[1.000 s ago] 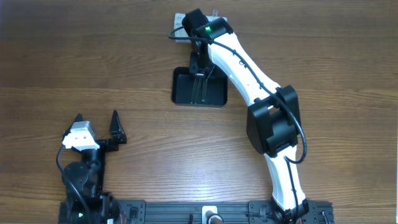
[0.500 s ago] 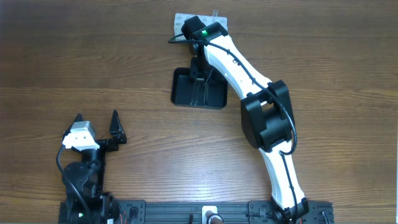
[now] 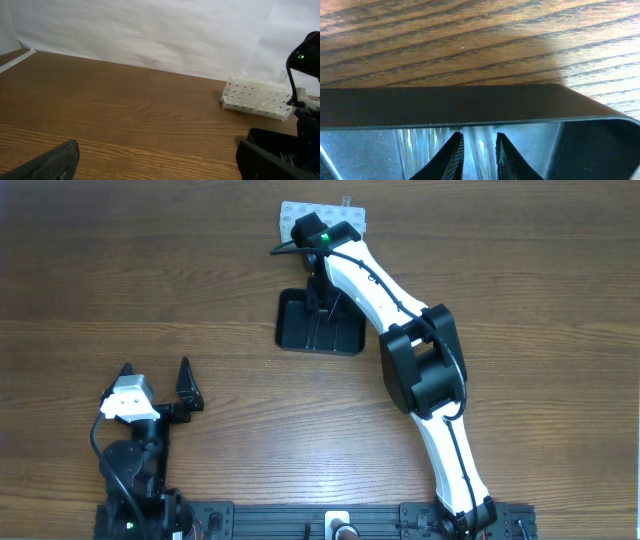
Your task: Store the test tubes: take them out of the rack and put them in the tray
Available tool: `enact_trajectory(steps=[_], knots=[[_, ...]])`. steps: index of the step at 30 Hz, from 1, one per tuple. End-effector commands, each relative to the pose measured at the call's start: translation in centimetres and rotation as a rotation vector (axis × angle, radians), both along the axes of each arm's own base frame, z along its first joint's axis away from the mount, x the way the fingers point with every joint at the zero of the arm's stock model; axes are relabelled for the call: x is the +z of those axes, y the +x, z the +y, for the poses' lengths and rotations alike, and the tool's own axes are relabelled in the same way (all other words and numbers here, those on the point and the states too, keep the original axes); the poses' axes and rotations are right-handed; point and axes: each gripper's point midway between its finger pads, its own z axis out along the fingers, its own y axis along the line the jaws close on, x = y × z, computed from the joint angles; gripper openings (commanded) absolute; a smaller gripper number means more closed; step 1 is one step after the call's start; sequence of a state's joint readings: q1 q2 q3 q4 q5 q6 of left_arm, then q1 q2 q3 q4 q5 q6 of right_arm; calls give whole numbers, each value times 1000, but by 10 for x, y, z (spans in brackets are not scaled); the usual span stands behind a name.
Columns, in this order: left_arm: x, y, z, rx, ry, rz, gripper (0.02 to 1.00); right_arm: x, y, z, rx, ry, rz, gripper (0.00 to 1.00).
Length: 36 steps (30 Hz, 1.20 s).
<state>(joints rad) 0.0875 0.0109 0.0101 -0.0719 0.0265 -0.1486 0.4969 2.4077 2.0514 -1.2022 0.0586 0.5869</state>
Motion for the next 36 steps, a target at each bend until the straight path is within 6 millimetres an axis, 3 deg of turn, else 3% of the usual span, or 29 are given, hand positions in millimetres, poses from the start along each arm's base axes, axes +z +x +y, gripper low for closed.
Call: enact_trajectory(steps=[1, 5, 9, 14, 18, 25, 36], knots=[[-1, 0, 2, 6, 18, 2, 998, 12, 8, -3, 3, 4, -35, 253], [-1, 0, 2, 6, 18, 2, 998, 47, 19, 0, 30, 42, -100, 312], [-1, 0, 2, 6, 18, 2, 998, 95, 38, -2, 20, 71, -224, 463], [-1, 0, 2, 6, 18, 2, 1000, 154, 77, -17, 0, 48, -445, 630], [-1, 0, 2, 6, 18, 2, 998, 177, 107, -30, 7, -3, -586, 779], [-1, 0, 2, 6, 18, 2, 998, 170, 146, -48, -59, -51, -697, 972], [-1, 0, 2, 6, 18, 2, 998, 130, 184, -30, 6, -41, -762, 993]])
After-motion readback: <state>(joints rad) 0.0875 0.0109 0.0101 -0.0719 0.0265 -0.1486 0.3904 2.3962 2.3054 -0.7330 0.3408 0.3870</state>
